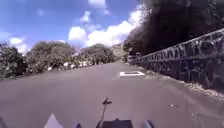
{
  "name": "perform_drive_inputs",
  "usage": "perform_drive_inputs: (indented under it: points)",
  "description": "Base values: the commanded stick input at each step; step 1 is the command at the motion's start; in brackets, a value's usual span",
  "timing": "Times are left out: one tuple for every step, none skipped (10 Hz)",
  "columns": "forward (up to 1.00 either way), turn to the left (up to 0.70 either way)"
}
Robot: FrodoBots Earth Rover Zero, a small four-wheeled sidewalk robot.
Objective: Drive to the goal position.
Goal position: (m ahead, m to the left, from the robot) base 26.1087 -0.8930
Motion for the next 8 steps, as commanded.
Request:
perform_drive_inputs:
  points:
    - [0.70, 0.00]
    - [0.70, 0.00]
    - [0.70, 0.00]
    - [0.70, 0.00]
    - [0.70, 0.00]
    - [0.70, 0.00]
    - [0.70, 0.00]
    - [0.70, 0.00]
